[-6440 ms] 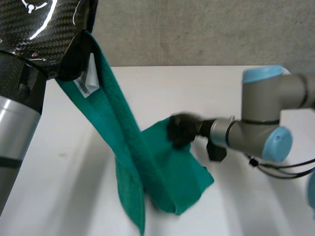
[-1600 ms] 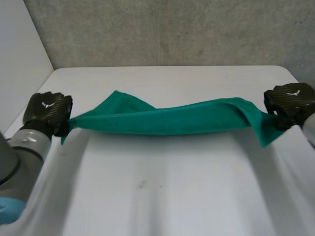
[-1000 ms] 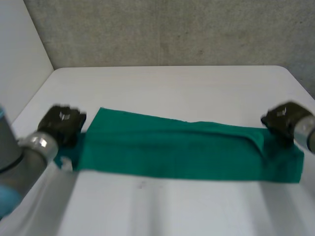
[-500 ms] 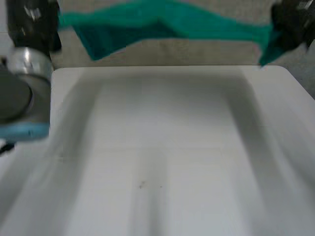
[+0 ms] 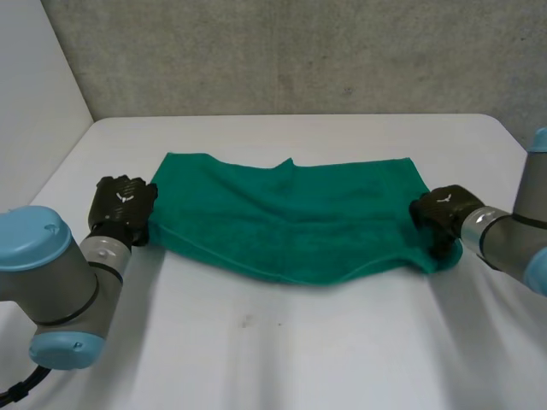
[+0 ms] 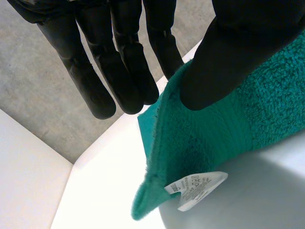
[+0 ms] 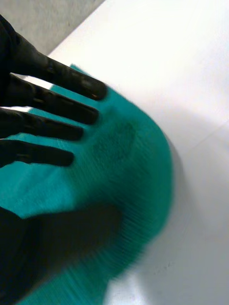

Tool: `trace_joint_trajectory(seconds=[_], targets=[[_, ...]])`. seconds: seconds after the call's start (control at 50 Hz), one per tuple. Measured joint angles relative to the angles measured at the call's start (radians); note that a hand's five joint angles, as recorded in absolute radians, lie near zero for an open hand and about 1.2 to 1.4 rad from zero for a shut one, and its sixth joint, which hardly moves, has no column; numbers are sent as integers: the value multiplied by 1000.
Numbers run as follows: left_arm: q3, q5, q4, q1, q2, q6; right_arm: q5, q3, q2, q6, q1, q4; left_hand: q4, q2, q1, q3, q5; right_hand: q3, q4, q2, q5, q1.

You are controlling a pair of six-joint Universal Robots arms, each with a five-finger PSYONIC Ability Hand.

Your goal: Fold the towel.

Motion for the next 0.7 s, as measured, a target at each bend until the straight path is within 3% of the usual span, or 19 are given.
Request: trace_joint_trajectory(seconds=[0.04,0.1,0.32,0.42,0.6,0.7], targets=[[1,-2,-3,-2,10,-1,-3,35,-45,27,-11,-5,0,0,0,0,0,-310,-328,-309,-321,-208],[1,-5,-5,-5,23,-2,-7,85,-103,67,-21,-17,0,0,0,0,0,-360,-393,-348,-383,-234],[-13,-4,-7,-4,41,-2,-29,423,-380,245,-31,-180,0,0,0,0,0,-397,-441,-348,-426,-266],[-15,-2,-6,1,41,-2,-56,536,-431,267,-25,-231,0,0,0,0,0,-397,-441,-348,-426,-266],[-14,-3,-6,6,40,-2,-79,620,-409,263,-21,-317,0,0,0,0,0,-395,-437,-348,-422,-265],[-13,-2,-6,6,40,-2,-74,619,-316,254,-22,-420,0,0,0,0,0,-361,-382,-345,-376,-240]])
